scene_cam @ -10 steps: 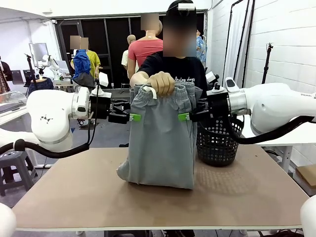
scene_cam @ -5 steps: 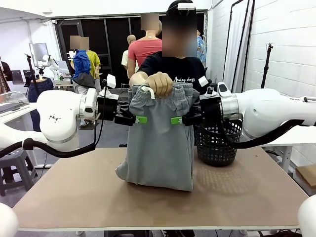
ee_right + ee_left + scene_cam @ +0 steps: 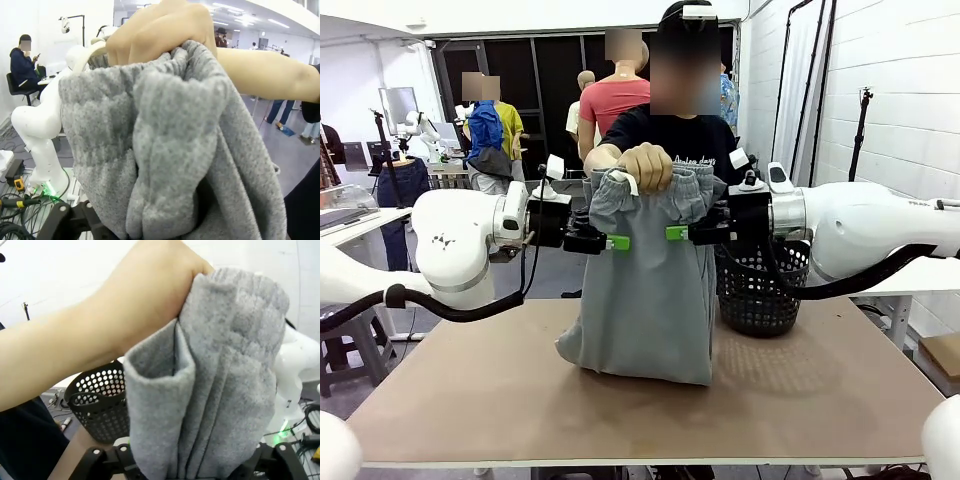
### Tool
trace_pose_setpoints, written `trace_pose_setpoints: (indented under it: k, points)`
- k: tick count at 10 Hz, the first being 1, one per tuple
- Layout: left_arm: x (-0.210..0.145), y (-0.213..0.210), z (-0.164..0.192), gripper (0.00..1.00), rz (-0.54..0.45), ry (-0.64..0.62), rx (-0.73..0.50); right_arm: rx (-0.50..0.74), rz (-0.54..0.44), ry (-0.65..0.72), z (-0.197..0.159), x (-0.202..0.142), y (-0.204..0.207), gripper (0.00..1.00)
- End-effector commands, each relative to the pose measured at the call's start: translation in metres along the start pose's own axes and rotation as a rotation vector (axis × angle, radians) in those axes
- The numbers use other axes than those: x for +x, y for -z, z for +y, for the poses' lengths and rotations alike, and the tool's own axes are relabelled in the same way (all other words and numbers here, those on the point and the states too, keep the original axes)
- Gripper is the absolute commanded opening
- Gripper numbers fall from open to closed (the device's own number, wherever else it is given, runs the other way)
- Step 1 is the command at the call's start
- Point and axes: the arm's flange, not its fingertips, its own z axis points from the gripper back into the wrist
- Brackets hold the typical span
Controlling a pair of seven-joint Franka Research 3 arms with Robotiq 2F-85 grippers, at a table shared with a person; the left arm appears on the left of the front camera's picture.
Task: Fold the training pants.
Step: Release the ends of the Training pants and then grab the overlapped ends.
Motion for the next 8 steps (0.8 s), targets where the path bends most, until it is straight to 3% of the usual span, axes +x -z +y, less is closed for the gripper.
trace_pose_setpoints:
  k: [1, 3, 5, 8]
  points:
    - [0.0001, -0.0004, 0.0067, 0.40, -0.059, -0.026, -0.011, -0.002, 0.008, 0.009, 0.0199, -0.0129, -0.0027, 0.40]
    - [0.0002, -0.0008, 0.0065, 0.00, -0.035, -0.020, 0.004, -0.003, 0.026, 0.019, 0.0175, -0.0123, -0.0020, 0.00]
    - [-0.0009, -0.0028, 0.0068, 0.00, 0.026, -0.003, 0.042, 0.000, 0.034, 0.019, 0.0170, -0.0134, -0.0024, 0.00]
    - [-0.0009, -0.0029, 0.0071, 0.00, 0.037, 0.013, 0.056, 0.020, 0.061, 0.005, 0.0145, -0.0147, -0.0010, 0.00]
